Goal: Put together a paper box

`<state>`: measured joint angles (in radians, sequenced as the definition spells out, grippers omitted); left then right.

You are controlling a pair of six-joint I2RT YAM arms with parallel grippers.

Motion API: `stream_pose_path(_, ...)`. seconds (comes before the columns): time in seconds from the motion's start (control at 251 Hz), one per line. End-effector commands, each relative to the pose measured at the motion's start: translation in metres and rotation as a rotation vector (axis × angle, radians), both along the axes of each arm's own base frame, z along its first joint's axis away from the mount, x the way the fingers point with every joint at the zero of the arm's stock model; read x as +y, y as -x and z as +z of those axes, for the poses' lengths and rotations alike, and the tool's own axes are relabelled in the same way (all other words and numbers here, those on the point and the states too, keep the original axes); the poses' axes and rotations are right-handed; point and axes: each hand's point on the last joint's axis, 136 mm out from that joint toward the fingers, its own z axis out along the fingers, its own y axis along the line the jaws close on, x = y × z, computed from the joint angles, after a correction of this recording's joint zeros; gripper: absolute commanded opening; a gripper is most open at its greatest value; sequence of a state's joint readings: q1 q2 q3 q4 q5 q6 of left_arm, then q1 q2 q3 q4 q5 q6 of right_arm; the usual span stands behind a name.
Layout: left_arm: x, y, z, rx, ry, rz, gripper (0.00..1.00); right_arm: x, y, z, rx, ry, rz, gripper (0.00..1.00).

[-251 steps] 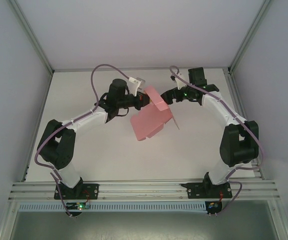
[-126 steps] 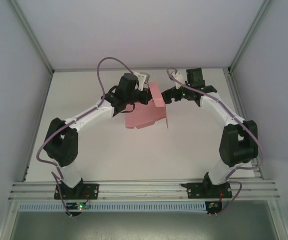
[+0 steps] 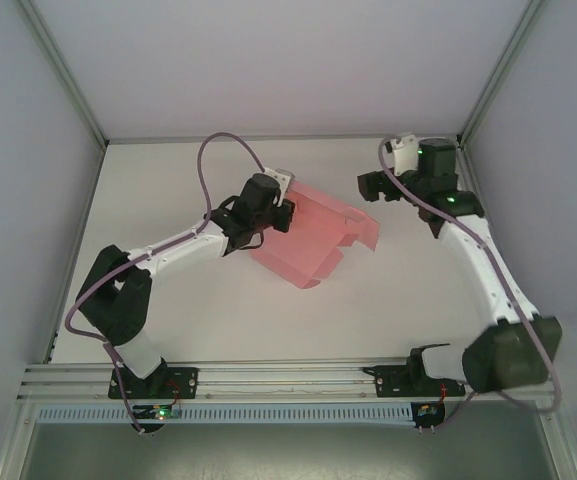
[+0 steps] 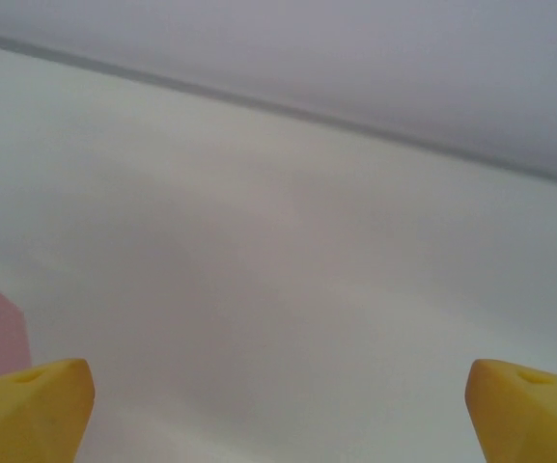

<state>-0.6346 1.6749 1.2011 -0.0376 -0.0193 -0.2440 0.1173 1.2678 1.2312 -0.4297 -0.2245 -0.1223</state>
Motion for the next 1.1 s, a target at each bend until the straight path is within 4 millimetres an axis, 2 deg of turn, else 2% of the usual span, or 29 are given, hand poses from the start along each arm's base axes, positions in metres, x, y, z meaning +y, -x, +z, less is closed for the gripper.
stream_pose_path(0.0, 0.01, -0.006, 0.031, -0.112, -0.003, 0.038, 0.0, 0.032, 0.04, 0.024, -0.005, -0.022, 0.238, 0.98)
stream_pose_path(0.044, 0.01, -0.007, 0.034, -0.117, 0.006, 0.039, 0.0, 0.044, 0.057, 0.027, 0.003, -0.026, 0.338, 0.98)
stream_pose_path(0.104, 0.01, -0.007, 0.037, -0.12, 0.007, 0.042, 0.0, 0.046, 0.074, 0.022, 0.038, -0.004, 0.396, 0.98)
stream_pose_path(0.184, 0.009, -0.007, 0.041, -0.125, 0.011, 0.038, 0.0, 0.045, 0.088, 0.002, 0.122, 0.047, 0.443, 0.98)
stream_pose_path(0.323, 0.003, -0.005, 0.052, -0.142, 0.043, 0.009, 0.0, 0.046, 0.088, -0.025, 0.235, 0.058, 0.444, 0.98)
stream_pose_path(0.431, -0.003, -0.002, 0.058, -0.139, 0.073, -0.025, 0.0, 0.055, 0.079, -0.032, 0.236, 0.037, 0.457, 0.98)
stream_pose_path(0.615, -0.011, 0.002, 0.065, -0.143, 0.121, -0.057, 0.0, 0.071, 0.061, -0.031, 0.185, 0.011, 0.471, 0.98)
stream_pose_path(0.682, -0.01, 0.0, 0.063, -0.139, 0.106, -0.055, 0.0, 0.069, 0.059, -0.025, 0.176, 0.026, 0.459, 0.98)
stream_pose_path(0.838, -0.005, -0.003, 0.051, -0.12, 0.061, -0.031, 0.0, 0.065, 0.075, 0.003, 0.099, 0.07, 0.499, 0.98)
stream_pose_path(0.954, -0.005, -0.004, 0.045, -0.109, 0.043, -0.029, 0.0, 0.058, 0.076, 0.02, 0.038, 0.054, 0.467, 0.98)
stream_pose_path(1.093, -0.007, -0.003, 0.043, -0.102, 0.045, -0.039, 0.0, 0.043, 0.068, 0.019, 0.045, 0.071, 0.391, 0.98)
